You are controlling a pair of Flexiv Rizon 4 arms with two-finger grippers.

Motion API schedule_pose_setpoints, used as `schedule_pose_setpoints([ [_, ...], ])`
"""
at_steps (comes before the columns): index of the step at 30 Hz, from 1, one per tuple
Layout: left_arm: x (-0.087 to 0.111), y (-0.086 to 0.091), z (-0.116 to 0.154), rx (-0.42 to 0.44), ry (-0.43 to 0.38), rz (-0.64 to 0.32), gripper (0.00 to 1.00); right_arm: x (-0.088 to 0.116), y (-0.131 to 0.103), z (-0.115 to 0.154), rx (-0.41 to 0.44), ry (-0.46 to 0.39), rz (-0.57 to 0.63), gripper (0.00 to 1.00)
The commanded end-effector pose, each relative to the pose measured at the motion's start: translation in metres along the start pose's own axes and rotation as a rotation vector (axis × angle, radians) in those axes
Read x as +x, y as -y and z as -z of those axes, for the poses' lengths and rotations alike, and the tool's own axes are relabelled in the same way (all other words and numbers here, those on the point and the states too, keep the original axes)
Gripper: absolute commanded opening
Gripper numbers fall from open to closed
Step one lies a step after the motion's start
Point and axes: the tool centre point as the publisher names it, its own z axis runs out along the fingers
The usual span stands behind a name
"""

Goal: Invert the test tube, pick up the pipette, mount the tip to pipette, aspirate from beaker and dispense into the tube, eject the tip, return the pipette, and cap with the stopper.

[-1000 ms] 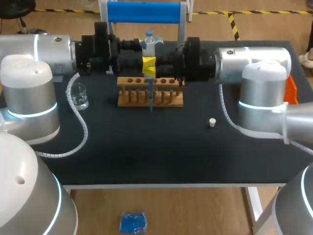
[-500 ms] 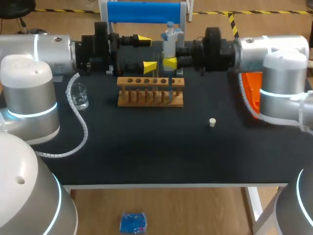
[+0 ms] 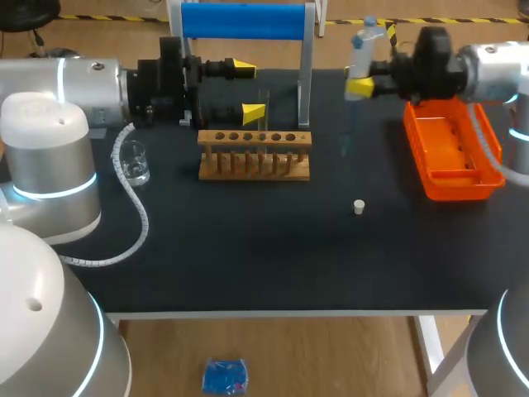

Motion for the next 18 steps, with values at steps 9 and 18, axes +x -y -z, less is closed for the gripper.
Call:
schedule_pose_setpoints([
  [9,0.001,-0.001,-0.001,0.004,0.005,-0.002,1.0,-0.011,-0.005,0.119,0.042,0.092,0.03,0.0],
  [18,0.001,-0.001,-0.001,0.004,0.005,-0.002,1.0,-0.024,0.001,0.166,0.035,0.126,0.035,0.0],
])
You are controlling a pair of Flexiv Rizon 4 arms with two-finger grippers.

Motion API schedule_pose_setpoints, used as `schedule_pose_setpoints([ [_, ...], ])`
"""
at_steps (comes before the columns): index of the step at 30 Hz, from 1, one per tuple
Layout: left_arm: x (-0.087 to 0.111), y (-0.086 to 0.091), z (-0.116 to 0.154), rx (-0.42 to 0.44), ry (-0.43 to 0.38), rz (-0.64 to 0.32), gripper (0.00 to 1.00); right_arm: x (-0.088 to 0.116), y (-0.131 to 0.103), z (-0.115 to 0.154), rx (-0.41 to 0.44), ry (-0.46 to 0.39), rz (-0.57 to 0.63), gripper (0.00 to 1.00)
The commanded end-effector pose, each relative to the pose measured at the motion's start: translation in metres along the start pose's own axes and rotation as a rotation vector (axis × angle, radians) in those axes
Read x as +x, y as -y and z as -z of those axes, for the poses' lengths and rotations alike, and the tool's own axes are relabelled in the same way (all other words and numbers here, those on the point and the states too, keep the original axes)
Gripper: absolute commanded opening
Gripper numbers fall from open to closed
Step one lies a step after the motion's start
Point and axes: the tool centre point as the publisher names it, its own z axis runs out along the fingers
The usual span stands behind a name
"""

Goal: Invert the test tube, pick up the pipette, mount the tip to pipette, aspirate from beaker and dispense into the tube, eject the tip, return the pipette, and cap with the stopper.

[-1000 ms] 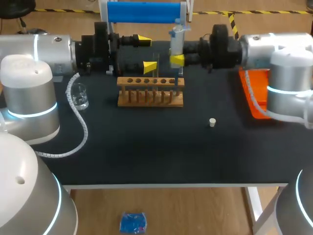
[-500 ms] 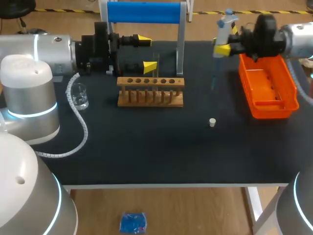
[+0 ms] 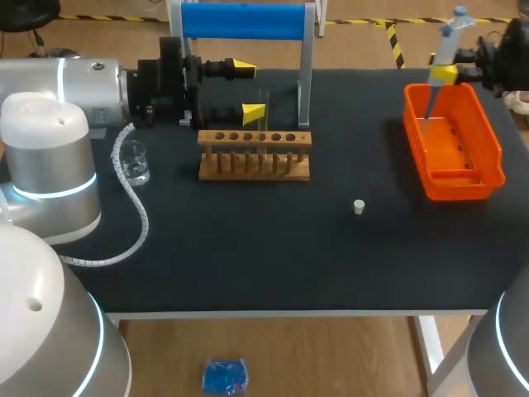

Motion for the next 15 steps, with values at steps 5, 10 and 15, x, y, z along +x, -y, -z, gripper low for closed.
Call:
schedule_pose_setpoints([
  [5,0.001,-0.001,-0.001,0.004,0.005,-0.002,1.0,-0.013,0.007,0.05,-0.02,-0.003,-0.005,0.0],
  [10,0.001,-0.001,-0.001,0.004,0.005,-0.002,1.0,-0.022,0.013,0.071,-0.027,-0.014,-0.019,0.0],
  [15,0.001,-0.001,-0.001,0.004,0.005,-0.002,1.0,-0.027,0.018,0.082,-0.025,-0.021,-0.026,0.0],
])
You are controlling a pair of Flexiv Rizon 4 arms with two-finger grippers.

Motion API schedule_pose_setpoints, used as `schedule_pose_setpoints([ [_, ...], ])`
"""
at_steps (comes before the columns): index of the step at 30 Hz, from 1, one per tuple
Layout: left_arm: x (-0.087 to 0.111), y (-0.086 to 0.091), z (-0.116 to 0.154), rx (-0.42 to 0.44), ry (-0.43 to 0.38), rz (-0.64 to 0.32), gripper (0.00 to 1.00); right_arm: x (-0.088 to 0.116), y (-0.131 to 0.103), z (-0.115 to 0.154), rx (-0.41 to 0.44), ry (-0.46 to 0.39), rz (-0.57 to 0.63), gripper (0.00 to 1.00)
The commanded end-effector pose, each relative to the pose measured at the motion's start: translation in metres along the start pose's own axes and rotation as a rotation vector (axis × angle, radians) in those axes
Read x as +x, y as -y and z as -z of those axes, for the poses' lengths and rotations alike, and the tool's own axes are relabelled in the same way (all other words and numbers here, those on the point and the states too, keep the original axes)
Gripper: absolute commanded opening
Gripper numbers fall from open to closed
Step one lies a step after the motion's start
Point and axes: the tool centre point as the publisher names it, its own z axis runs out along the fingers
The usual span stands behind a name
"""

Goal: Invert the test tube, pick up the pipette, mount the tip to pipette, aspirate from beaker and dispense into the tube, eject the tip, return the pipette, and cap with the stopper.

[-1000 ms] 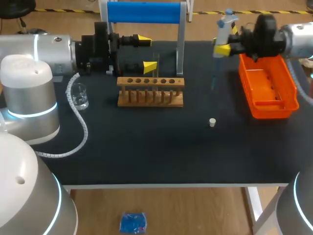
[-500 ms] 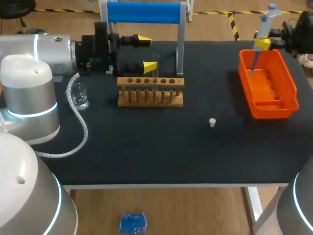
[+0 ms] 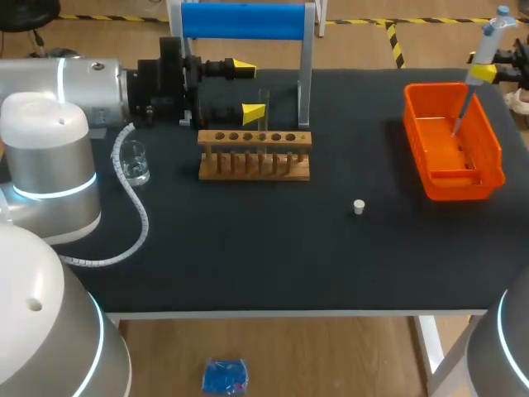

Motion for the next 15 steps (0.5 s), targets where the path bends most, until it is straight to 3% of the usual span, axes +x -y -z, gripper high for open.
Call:
schedule_pose_setpoints([
  [1,0.001,-0.001,-0.001,0.004,0.005,-0.002,1.0,-0.009,0.005,0.013,-0.007,-0.047,-0.005,0.0],
  [15,0.001,-0.001,-0.001,0.004,0.005,-0.002,1.0,-0.012,0.02,0.027,-0.022,-0.063,-0.023,0.0],
])
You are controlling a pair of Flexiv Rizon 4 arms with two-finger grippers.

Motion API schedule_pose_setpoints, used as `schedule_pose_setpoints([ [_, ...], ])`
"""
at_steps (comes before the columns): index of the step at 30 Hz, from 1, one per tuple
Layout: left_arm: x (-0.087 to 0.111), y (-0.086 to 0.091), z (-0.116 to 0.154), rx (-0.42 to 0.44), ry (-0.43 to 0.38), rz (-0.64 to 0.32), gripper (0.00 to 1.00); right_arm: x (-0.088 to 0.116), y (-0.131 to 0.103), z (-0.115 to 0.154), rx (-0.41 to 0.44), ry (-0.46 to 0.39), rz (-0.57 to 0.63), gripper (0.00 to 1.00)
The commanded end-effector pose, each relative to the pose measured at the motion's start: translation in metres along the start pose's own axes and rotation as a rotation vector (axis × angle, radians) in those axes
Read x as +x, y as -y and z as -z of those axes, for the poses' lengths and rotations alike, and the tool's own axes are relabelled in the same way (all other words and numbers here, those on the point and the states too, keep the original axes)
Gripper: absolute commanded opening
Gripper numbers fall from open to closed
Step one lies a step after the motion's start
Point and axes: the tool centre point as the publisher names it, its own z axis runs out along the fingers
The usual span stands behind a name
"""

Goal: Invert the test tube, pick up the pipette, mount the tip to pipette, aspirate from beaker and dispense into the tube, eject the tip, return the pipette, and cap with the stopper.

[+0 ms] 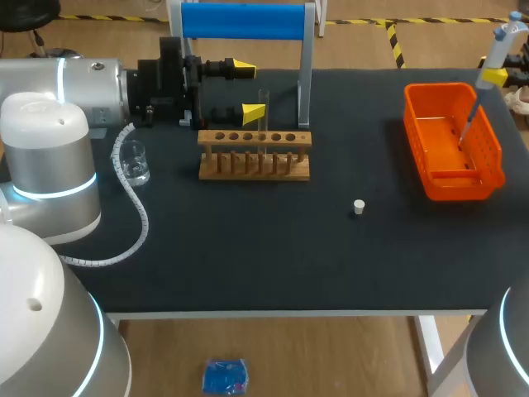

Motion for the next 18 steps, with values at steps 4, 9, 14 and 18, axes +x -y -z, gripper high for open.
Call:
schedule_pose_setpoints([
  [4,0.001,-0.0007,-0.0007,0.004,0.005,-0.002,1.0,-0.0051,0.0059,0.0052,-0.008,-0.035,-0.001,0.0],
  [9,0.001,-0.0007,-0.0007,0.004,0.005,-0.002,1.0,-0.0045,0.0078,0.0061,-0.018,-0.037,-0.004,0.0],
  [14,0.001,-0.0007,-0.0007,0.004,0.005,-0.002,1.0,-0.0034,0.0091,0.0052,-0.026,-0.044,-0.005,0.0],
  [18,0.001,-0.0007,-0.0007,0.004,0.005,-0.002,1.0,-0.0019,0.0105,0.001,-0.027,-0.055,-0.008,0.0],
])
